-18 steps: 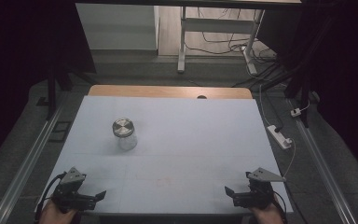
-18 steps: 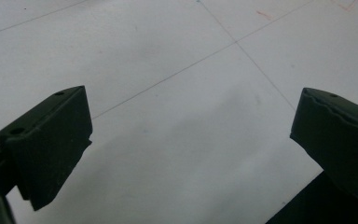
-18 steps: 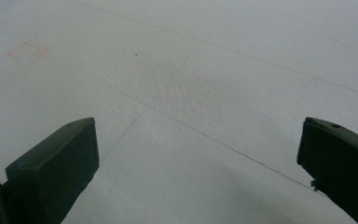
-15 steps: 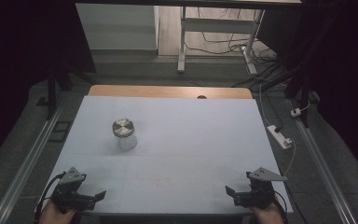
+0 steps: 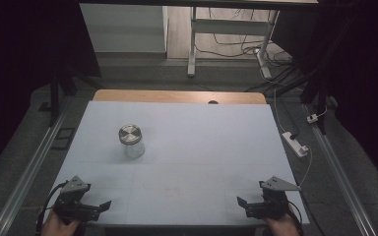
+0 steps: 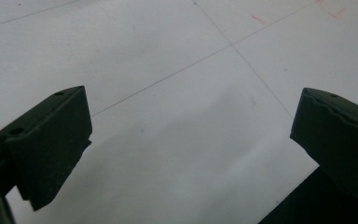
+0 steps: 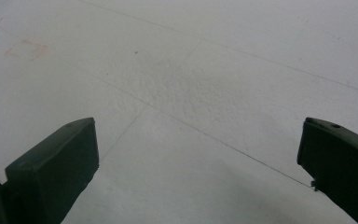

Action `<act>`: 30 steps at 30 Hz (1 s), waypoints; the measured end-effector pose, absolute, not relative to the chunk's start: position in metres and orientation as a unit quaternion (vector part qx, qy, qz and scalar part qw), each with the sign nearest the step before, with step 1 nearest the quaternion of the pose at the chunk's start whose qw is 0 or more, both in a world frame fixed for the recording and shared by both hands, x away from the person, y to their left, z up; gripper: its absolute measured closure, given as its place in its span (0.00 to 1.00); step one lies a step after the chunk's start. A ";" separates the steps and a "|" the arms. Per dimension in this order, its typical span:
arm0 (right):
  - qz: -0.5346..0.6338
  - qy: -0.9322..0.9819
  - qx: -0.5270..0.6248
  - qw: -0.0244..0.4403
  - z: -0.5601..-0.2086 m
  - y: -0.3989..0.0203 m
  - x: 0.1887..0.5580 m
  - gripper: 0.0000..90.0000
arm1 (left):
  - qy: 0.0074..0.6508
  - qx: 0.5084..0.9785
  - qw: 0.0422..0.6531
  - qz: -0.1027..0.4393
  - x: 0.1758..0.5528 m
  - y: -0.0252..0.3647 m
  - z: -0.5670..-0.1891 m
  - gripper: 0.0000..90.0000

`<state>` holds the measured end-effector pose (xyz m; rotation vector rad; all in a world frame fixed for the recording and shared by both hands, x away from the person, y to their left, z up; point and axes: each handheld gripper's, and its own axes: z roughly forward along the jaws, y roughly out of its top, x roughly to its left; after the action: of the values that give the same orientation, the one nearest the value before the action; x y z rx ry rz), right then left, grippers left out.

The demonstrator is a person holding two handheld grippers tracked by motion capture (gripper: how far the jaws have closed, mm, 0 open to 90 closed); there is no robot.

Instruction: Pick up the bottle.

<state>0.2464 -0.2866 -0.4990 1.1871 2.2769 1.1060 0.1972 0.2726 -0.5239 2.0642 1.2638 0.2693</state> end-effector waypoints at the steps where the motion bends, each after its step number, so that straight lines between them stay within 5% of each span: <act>1: 0.390 0.802 0.418 0.172 -0.499 -0.287 0.246 0.00 | 0.489 0.796 0.342 0.106 0.198 0.272 -0.524 0.00; 30: 0.390 0.813 0.402 0.160 -0.500 -0.284 0.247 0.00 | 0.482 0.781 0.382 0.103 0.208 0.274 -0.520 0.00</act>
<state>0.2469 -0.2843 -0.4996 1.1475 2.3241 1.1134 0.2079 0.2740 -0.5201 1.9933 1.2303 0.2625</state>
